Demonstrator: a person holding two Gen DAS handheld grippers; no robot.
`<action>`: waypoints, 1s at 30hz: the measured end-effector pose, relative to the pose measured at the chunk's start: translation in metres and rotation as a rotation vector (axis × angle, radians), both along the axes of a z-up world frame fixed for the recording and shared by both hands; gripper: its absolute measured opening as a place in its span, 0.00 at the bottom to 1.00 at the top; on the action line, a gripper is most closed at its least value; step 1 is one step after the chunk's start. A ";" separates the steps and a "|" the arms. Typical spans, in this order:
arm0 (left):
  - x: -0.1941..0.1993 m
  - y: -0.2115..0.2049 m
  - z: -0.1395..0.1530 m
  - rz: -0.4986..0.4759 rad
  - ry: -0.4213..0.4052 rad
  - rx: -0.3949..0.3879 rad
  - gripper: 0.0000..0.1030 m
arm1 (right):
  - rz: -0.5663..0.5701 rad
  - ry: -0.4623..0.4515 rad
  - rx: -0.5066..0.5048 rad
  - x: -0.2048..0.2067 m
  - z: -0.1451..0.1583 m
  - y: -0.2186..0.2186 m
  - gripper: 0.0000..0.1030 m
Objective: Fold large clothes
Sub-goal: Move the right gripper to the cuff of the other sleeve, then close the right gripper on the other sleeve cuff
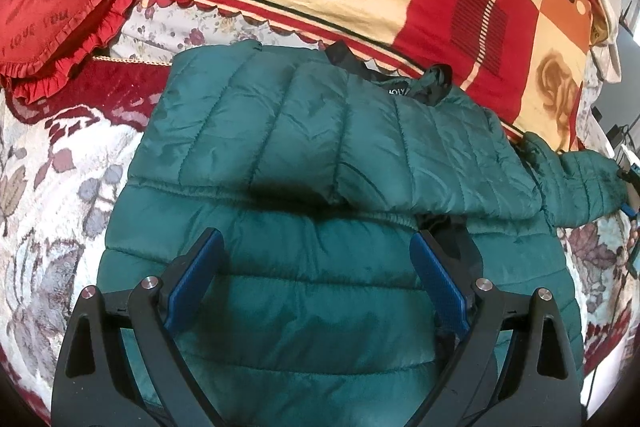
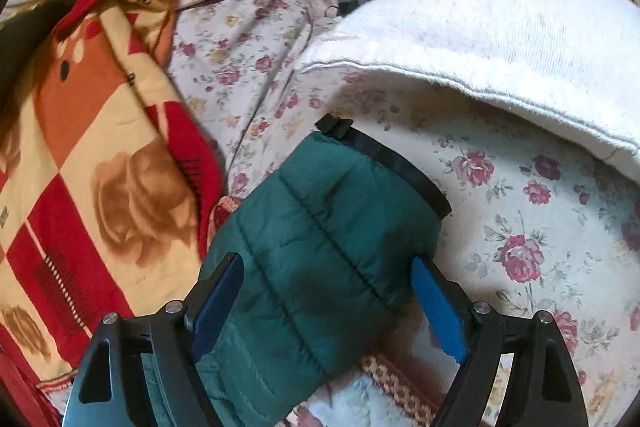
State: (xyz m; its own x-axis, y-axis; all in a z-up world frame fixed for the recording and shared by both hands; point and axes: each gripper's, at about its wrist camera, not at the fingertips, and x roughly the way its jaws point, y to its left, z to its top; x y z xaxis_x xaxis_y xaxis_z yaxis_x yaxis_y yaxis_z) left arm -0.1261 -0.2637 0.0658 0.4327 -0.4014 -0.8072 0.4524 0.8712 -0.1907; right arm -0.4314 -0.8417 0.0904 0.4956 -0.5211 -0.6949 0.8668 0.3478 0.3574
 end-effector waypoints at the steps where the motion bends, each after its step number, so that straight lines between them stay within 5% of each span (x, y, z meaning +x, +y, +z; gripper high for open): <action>1: 0.000 0.000 -0.001 -0.001 0.003 0.002 0.92 | -0.005 0.001 0.004 0.000 -0.001 -0.002 0.82; 4: 0.000 -0.002 -0.003 -0.002 0.004 0.007 0.92 | -0.020 -0.011 0.014 -0.001 -0.006 -0.009 0.81; 6: 0.001 -0.002 -0.004 -0.003 0.007 0.009 0.92 | -0.018 -0.016 0.012 -0.001 -0.008 -0.012 0.70; 11: 0.001 -0.003 -0.004 -0.005 0.008 0.009 0.92 | -0.024 -0.074 0.044 -0.008 -0.016 -0.024 0.23; 16: 0.000 -0.002 -0.004 -0.004 0.010 0.007 0.92 | -0.008 -0.178 0.054 -0.022 -0.012 -0.022 0.14; 23: 0.000 0.000 -0.005 -0.003 0.010 0.003 0.92 | 0.021 -0.155 0.064 -0.025 -0.008 -0.019 0.16; 24: 0.000 0.000 -0.005 -0.003 0.009 0.003 0.92 | 0.012 -0.152 0.078 -0.027 -0.010 -0.020 0.21; 26: 0.000 -0.001 -0.005 -0.004 0.009 0.004 0.92 | -0.014 -0.170 0.103 -0.030 -0.014 -0.022 0.63; 30: -0.002 -0.001 -0.006 -0.006 0.006 0.011 0.92 | -0.038 -0.229 0.097 -0.038 -0.019 -0.021 0.68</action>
State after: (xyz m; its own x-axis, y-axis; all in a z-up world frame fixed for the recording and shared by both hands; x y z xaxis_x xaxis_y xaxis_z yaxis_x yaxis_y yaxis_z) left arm -0.1276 -0.2647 0.0595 0.4251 -0.3955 -0.8142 0.4568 0.8703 -0.1842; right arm -0.4695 -0.8625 0.0716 0.6272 -0.4789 -0.6142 0.7712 0.2713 0.5759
